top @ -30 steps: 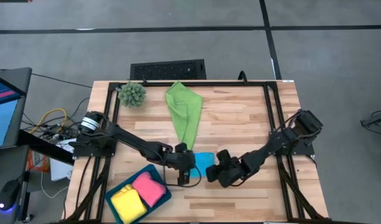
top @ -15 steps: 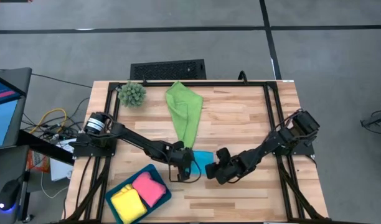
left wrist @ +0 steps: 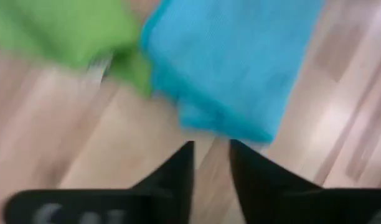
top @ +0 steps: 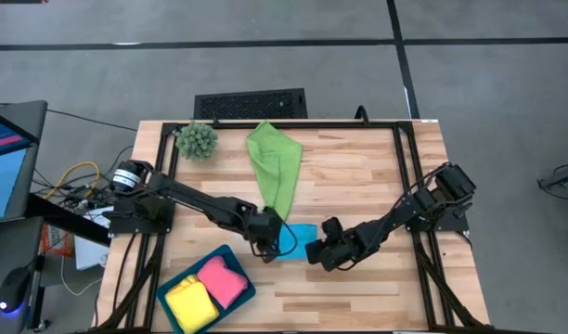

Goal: Fold microfiber towels
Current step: Put the blue microfiber towel into the bin

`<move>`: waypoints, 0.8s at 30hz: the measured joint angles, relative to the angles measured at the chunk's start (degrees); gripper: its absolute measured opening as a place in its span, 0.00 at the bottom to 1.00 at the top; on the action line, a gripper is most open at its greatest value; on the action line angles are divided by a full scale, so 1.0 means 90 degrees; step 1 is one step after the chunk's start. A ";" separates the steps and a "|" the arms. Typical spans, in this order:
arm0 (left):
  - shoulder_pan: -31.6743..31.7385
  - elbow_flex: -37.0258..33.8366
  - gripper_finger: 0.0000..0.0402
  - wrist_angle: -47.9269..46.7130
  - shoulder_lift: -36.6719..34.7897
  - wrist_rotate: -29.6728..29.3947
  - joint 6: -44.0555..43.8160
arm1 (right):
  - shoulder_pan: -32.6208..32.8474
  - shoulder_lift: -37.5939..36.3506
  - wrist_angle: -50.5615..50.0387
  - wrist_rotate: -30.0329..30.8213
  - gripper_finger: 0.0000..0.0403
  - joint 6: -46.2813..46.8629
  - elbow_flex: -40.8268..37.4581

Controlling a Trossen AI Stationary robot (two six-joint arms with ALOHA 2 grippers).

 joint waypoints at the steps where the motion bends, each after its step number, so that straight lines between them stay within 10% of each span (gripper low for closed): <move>1: -0.0039 -0.0002 0.27 -0.0175 -0.0013 0.0034 -0.0206 | 0.0006 0.0000 0.0001 0.0000 0.49 0.0002 0.0000; 10: -0.0210 -0.0407 0.66 0.0817 -0.0018 -0.0874 -0.2184 | 0.0000 -0.0007 0.0024 0.0017 0.49 -0.0075 0.0000; 24: -0.0210 -0.1067 0.69 0.2291 0.0178 -0.1069 -0.3228 | -0.0007 -0.0017 0.0024 0.0027 0.49 -0.0087 0.0000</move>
